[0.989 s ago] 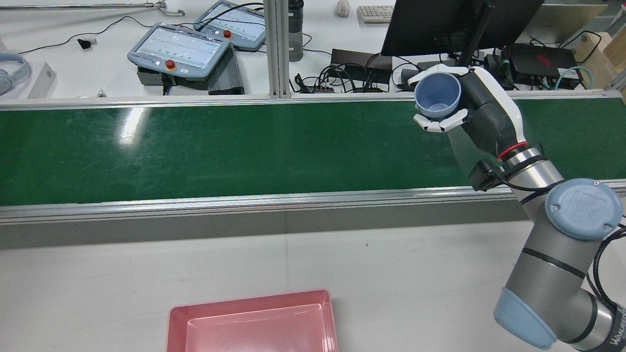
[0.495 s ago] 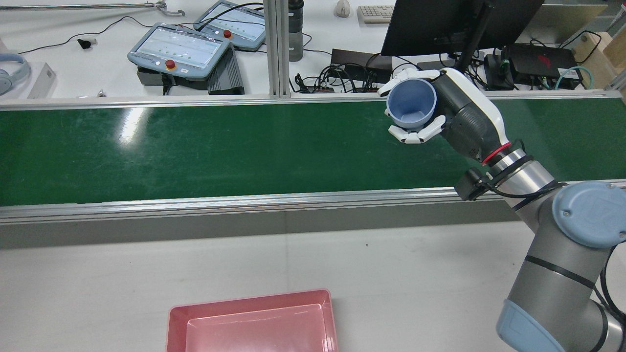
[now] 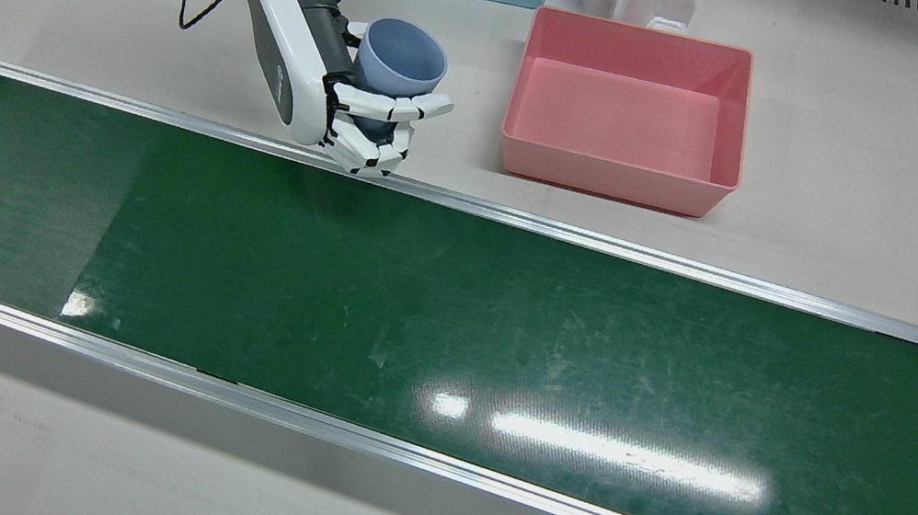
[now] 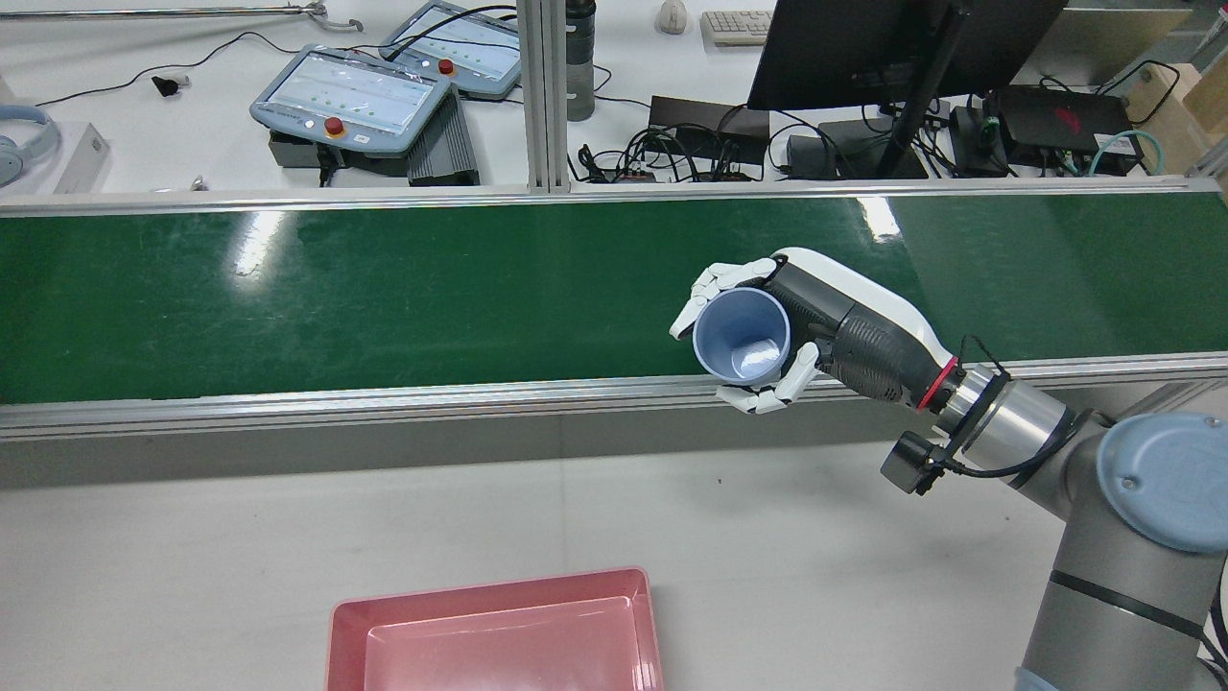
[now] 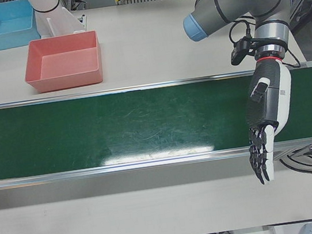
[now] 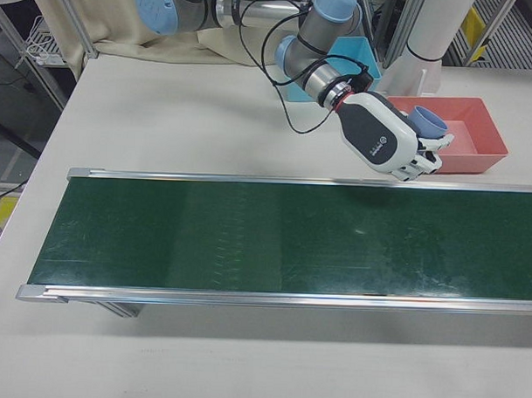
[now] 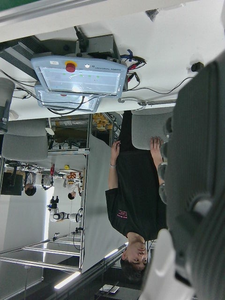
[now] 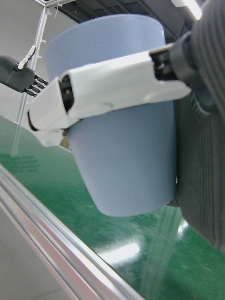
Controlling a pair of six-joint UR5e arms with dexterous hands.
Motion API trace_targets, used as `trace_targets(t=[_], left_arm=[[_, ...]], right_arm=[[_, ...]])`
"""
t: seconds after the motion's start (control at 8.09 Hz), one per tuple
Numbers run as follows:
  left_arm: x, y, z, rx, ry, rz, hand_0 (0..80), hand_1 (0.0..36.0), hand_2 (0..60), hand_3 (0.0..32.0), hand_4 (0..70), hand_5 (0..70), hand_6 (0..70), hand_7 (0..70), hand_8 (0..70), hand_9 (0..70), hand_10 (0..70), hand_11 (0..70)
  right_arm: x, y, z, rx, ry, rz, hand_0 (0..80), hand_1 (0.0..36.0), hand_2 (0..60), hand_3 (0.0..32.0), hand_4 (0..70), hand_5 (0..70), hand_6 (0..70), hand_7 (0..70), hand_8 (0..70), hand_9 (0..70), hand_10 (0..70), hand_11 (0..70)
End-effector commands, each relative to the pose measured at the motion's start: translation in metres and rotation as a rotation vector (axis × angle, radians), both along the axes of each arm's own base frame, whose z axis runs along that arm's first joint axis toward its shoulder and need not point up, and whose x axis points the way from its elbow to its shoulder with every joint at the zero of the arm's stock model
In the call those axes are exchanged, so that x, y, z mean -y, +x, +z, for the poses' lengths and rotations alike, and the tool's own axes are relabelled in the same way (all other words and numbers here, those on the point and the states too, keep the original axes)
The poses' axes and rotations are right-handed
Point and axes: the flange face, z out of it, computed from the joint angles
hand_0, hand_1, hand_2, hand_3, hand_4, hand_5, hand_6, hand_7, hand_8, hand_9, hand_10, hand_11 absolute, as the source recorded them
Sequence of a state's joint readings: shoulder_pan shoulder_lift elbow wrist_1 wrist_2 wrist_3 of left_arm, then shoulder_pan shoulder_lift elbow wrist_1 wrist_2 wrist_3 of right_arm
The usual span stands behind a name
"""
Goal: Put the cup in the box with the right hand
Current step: 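Lift the cup off the belt and carry it over the pink tray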
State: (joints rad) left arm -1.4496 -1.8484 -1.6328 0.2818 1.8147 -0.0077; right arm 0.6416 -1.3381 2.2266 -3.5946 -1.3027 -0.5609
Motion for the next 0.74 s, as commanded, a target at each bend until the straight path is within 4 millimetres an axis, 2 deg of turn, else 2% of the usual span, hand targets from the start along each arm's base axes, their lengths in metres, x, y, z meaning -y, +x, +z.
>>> trace_targets(t=[0.0, 0.12, 0.37, 0.62], left_arm=[[0.000, 0.000, 0.000, 0.000, 0.000, 0.000, 0.0, 0.0, 0.0, 0.0, 0.0, 0.0, 0.0, 0.0, 0.0, 0.0, 0.0, 0.0], [0.000, 0.000, 0.000, 0.000, 0.000, 0.000, 0.0, 0.0, 0.0, 0.0, 0.0, 0.0, 0.0, 0.0, 0.0, 0.0, 0.0, 0.0], [0.000, 0.000, 0.000, 0.000, 0.000, 0.000, 0.0, 0.0, 0.0, 0.0, 0.0, 0.0, 0.0, 0.0, 0.0, 0.0, 0.0, 0.0], [0.000, 0.001, 0.001, 0.000, -0.001, 0.001, 0.0, 0.0, 0.0, 0.0, 0.0, 0.0, 0.0, 0.0, 0.0, 0.0, 0.0, 0.0]], right_arm=[[-0.027, -0.035, -0.012, 0.010, 0.033, -0.125, 80.0, 36.0, 60.0, 0.0, 70.0, 22.0, 36.2, 70.0, 57.8, 70.0, 42.1, 62.2], [-0.047, -0.059, -0.012, 0.011, 0.030, -0.175, 80.0, 36.0, 60.0, 0.0, 70.0, 22.2, 38.1, 70.0, 61.1, 70.0, 44.2, 65.1], [-0.072, -0.092, -0.028, 0.068, 0.009, -0.175, 80.0, 36.0, 60.0, 0.0, 70.0, 22.1, 36.5, 70.0, 59.2, 70.0, 42.8, 63.1], [-0.108, -0.126, -0.039, 0.120, -0.047, -0.146, 80.0, 36.0, 60.0, 0.0, 70.0, 22.4, 35.8, 70.0, 58.9, 70.0, 43.2, 63.9]])
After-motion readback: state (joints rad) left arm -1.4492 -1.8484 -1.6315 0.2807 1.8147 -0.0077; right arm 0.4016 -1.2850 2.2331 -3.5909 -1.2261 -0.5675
